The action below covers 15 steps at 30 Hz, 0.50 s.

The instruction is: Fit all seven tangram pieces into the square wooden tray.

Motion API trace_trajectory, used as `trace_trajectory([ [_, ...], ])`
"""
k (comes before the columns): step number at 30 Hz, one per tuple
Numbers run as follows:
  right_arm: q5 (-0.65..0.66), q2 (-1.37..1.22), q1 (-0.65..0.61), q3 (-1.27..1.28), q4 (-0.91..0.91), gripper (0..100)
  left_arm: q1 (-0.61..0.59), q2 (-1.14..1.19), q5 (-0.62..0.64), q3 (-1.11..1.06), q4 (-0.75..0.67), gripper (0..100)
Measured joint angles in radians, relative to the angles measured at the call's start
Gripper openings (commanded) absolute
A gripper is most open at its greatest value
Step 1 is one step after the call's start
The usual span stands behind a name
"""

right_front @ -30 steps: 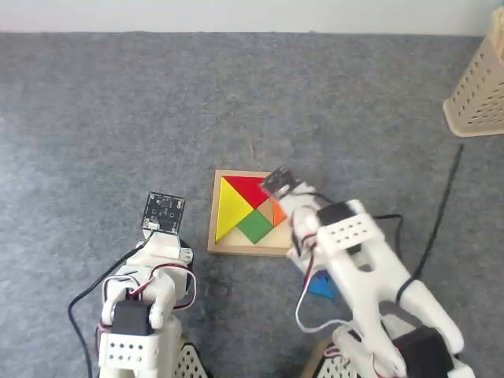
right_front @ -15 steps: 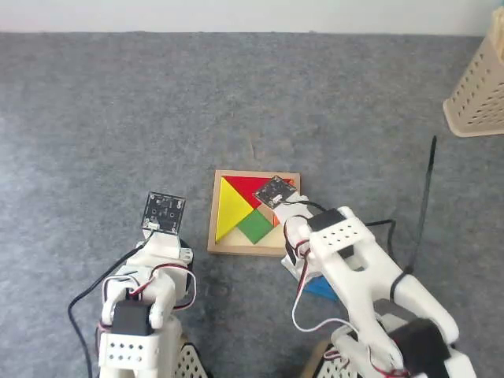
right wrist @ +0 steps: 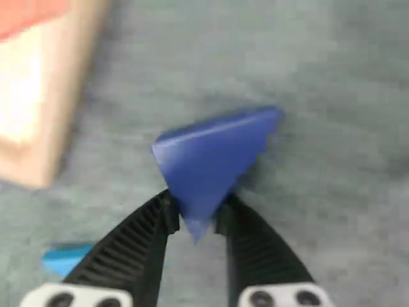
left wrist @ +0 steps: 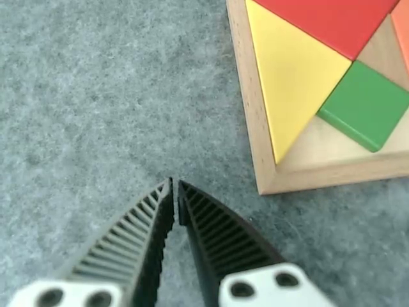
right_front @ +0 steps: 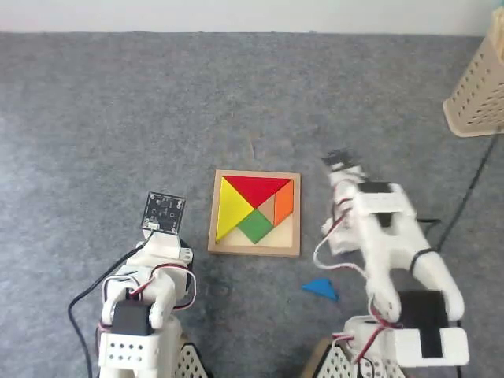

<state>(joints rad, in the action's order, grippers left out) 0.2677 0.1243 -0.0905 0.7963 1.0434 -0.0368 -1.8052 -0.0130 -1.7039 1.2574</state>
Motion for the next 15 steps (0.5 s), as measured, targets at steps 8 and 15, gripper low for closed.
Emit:
trace_trajectory([
  [8, 0.031, -0.005, 0.095, -0.078, 0.057, 9.2, 0.000, 0.000, 0.000, 0.000, 0.000, 1],
  [15, 0.114, -0.003, 0.052, -0.109, 0.198, 15.4, 0.000, 0.000, 0.000, 0.000, 0.000, 1],
])
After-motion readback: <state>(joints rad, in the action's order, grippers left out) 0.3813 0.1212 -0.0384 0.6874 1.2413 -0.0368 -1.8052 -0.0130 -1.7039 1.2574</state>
